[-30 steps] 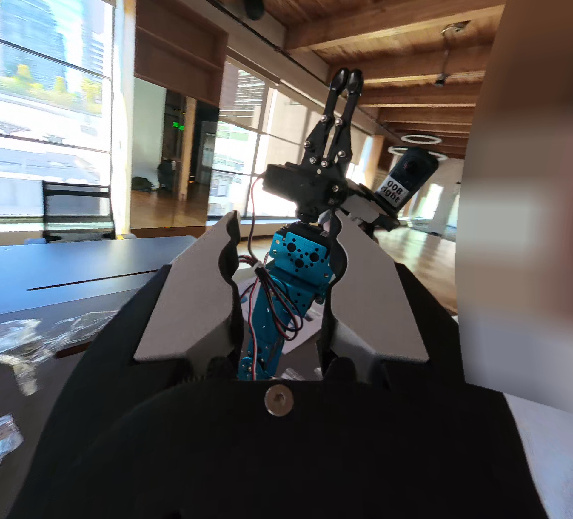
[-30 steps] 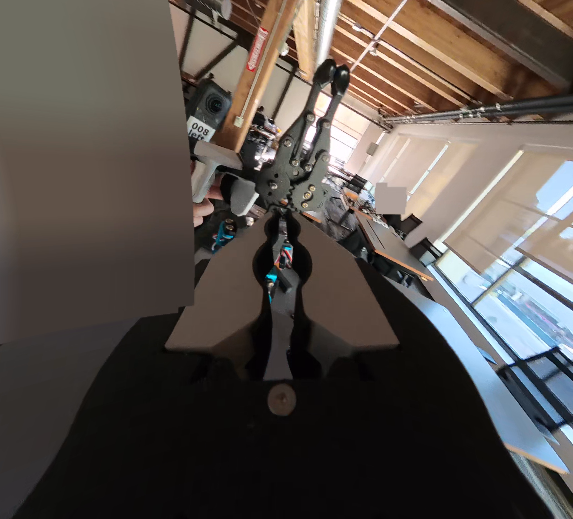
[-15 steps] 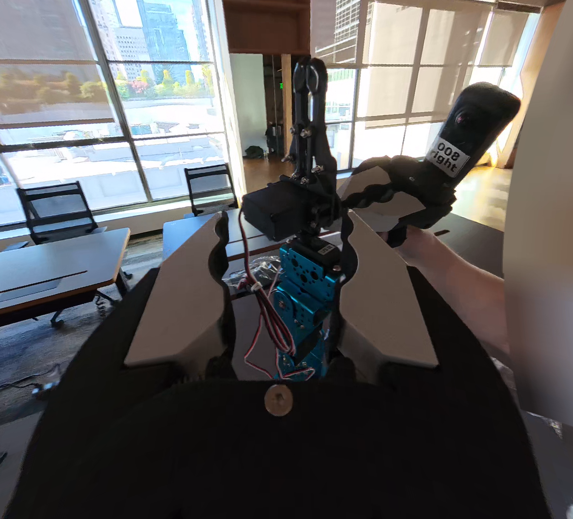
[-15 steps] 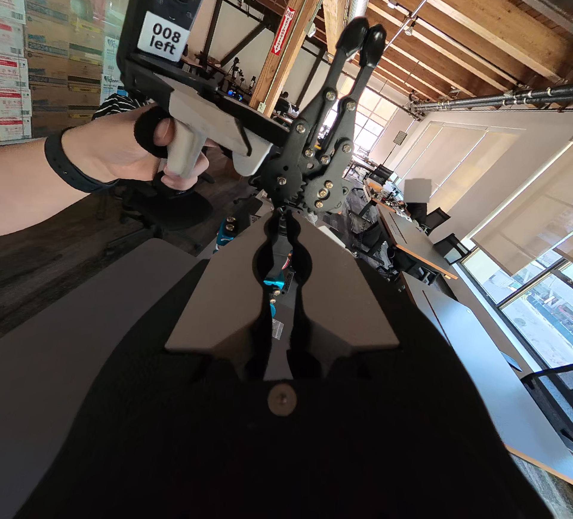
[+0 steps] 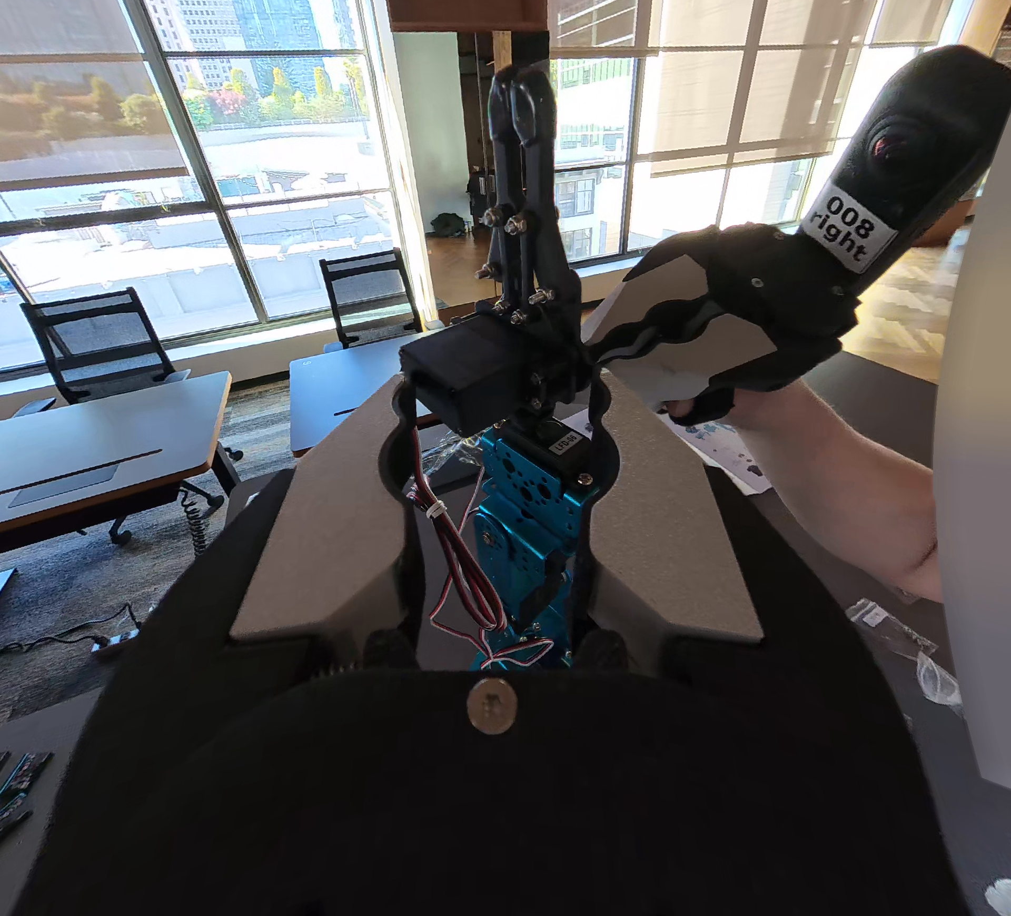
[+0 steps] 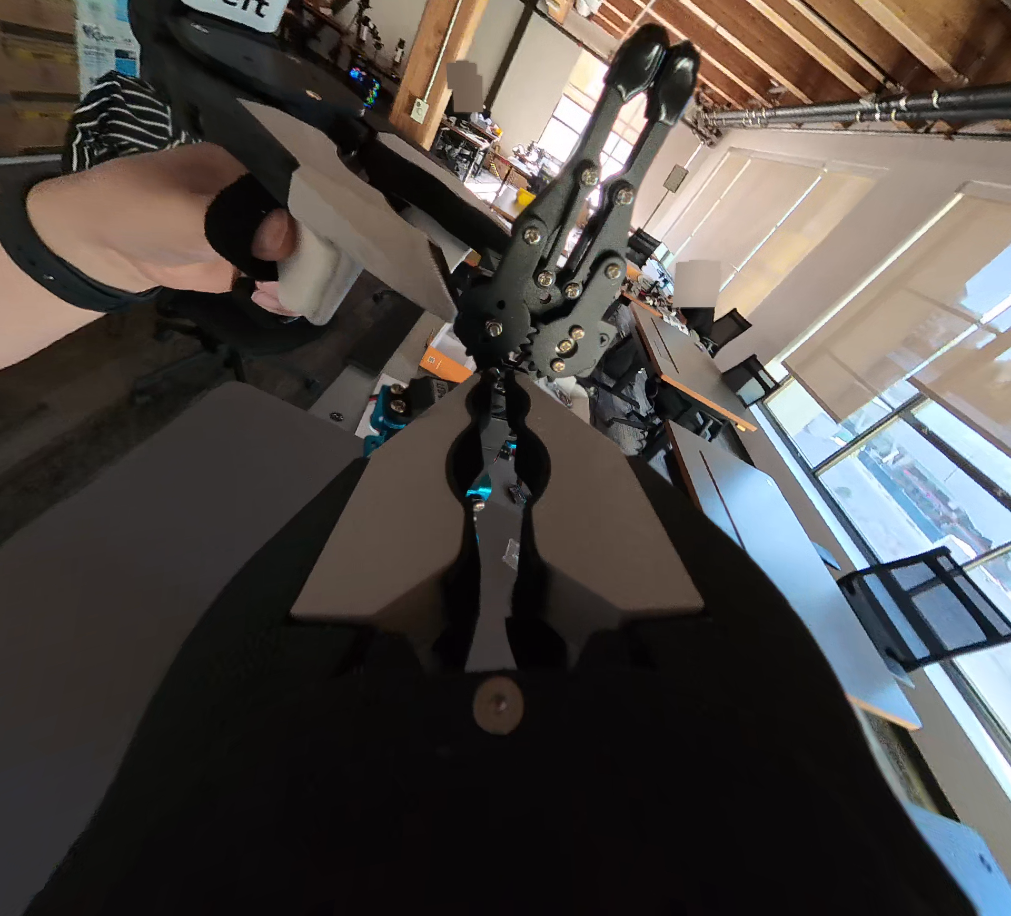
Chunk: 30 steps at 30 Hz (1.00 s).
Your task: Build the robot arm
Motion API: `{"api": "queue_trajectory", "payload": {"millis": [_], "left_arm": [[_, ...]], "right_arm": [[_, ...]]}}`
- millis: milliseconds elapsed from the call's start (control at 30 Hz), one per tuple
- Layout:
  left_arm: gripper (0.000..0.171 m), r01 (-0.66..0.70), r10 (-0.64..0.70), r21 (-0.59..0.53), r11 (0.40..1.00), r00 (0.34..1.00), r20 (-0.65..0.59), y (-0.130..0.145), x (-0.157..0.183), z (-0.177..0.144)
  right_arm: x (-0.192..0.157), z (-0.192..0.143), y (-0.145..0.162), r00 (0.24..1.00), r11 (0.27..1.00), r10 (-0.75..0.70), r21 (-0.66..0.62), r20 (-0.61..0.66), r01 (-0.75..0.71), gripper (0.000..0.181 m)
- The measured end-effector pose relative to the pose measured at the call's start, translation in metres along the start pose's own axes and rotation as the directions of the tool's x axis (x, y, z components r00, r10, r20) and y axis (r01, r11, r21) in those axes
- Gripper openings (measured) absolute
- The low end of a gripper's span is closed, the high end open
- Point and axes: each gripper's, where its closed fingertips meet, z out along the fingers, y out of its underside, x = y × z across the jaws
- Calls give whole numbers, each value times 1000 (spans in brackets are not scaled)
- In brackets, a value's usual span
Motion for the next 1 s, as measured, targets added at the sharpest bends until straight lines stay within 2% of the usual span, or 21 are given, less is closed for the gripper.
{"api": "queue_trajectory", "payload": {"millis": [100, 200, 300, 433, 500, 533, 600, 700, 767, 867, 933, 1000], "left_arm": [[62, -9, 9, -1, 1000, 1000, 4, 0, 1, 0], [63, -22, 22, -8, 1000, 1000, 2, 1, 3, 1], [63, -28, 28, -13, 1000, 1000, 6, 1, 3, 1], [63, -25, 26, -13, 1000, 1000, 12, 1, 3, -1], [63, -20, 20, -10, 1000, 1000, 14, 1, 2, -1], [63, -17, 17, -8, 1000, 1000, 13, 1, 2, -1], [63, -7, 7, -2, 1000, 1000, 14, 1, 1, 0], [63, -1, 1, 4, 1000, 1000, 4, 0, 2, 1], [62, 13, -13, 17, 1000, 1000, 1, -1, 4, -3], [66, 91, -92, 103, 991, 996, 7, -4, 5, -20], [60, 123, -126, 146, 982, 992, 12, 0, 8, -28], [48, 106, -104, 137, 985, 994, -22, 9, 17, -26]], "right_arm": [[-2, 0, -2, 998, 999, 51, 8, 33, -51, 3], [-7, 0, -6, 984, 991, 110, 54, 137, -118, 2], [-7, 0, -5, 990, 996, 60, 51, 124, -67, 3], [-9, 1, -4, 988, 988, -155, -11, 28, 155, 2], [-9, 2, -5, 978, 977, -210, -44, 0, 210, 2], [-8, 2, -5, 984, 983, -178, -55, -1, 178, 3], [-7, 3, -4, 999, 997, -16, -71, 32, 18, 3], [-7, 2, -1, 981, 985, 158, -90, 116, -148, 3], [-8, 1, -2, 981, 988, 149, -70, 126, -141, 3], [-8, 1, -2, 990, 993, 105, -62, 97, -100, 3], [-8, 1, -2, 990, 994, 97, -56, 98, -92, 3], [-7, 1, -2, 987, 992, 121, -53, 105, -116, 3]]}}
